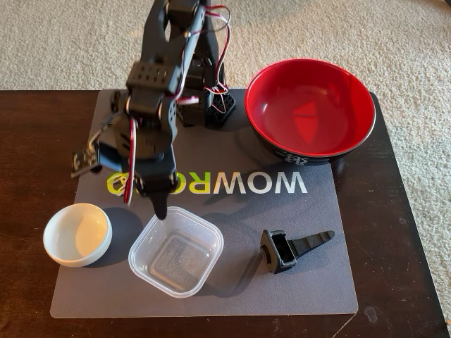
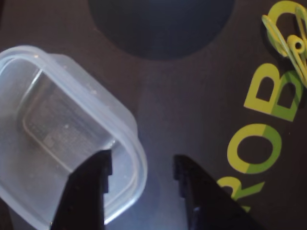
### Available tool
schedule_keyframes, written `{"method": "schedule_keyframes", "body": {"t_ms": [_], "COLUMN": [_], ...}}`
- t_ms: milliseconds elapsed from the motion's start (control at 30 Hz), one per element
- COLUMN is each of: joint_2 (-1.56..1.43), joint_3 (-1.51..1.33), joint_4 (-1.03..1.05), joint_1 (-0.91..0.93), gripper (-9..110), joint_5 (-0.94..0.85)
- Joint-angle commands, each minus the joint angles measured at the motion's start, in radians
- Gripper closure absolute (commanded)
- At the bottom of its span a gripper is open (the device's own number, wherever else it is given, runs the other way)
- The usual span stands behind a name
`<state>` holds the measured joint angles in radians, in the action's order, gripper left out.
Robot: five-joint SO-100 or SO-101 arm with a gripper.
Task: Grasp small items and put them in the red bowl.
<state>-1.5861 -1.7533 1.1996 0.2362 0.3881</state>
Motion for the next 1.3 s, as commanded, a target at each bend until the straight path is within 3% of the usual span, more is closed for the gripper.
{"method": "schedule_keyframes", "body": {"t_ms": [0,233,367,533,900,1067,1267], "joint_2": [0.078,0.253,0.298,0.282,-0.334,-0.66,-0.861], "joint_3": [0.083,0.186,0.195,0.193,0.035,-0.118,-0.132], "joint_4": [-0.008,0.008,0.014,0.044,0.104,0.216,0.347], "joint_1": [-0.018,-0.048,-0.044,-0.043,-0.158,-0.373,-0.718], "gripper": [85,85,101,101,101,101,101], "joint_5": [0.021,0.181,0.195,0.189,0.319,0.443,0.428]}}
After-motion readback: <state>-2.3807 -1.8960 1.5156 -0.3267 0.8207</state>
